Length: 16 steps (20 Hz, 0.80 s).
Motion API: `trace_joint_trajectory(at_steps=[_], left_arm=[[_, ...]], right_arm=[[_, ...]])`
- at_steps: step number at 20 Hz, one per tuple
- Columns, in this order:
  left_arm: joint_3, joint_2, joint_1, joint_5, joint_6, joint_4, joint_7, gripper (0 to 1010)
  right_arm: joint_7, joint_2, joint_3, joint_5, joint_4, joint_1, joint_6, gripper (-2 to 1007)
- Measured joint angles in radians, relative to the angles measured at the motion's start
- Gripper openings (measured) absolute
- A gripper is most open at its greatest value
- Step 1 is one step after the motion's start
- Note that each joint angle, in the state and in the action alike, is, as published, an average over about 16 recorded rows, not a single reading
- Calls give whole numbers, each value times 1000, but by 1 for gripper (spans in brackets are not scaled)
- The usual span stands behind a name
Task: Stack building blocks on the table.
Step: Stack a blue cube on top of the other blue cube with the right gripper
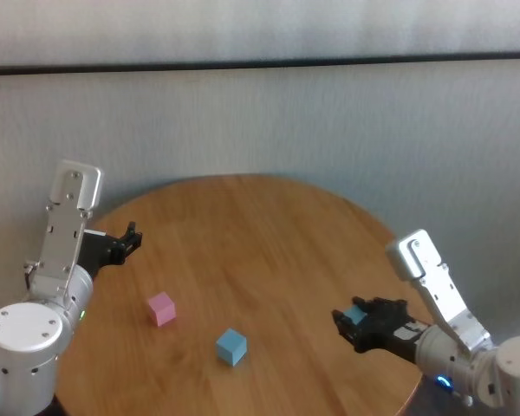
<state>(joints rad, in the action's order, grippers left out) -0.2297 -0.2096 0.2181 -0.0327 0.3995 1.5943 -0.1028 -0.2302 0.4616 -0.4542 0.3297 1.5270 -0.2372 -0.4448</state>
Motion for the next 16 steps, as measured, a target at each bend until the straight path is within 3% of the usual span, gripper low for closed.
trace_joint_trajectory(at_steps=[8,16], left_arm=[[0,0,0,0,0,0,0,1000],[0,0,0,0,0,0,0,1000]], right_arm=[[-121,-34,-60,-37,-61,-73,80,370],[-256,-80,-139,-74,-144,-185,109,370]])
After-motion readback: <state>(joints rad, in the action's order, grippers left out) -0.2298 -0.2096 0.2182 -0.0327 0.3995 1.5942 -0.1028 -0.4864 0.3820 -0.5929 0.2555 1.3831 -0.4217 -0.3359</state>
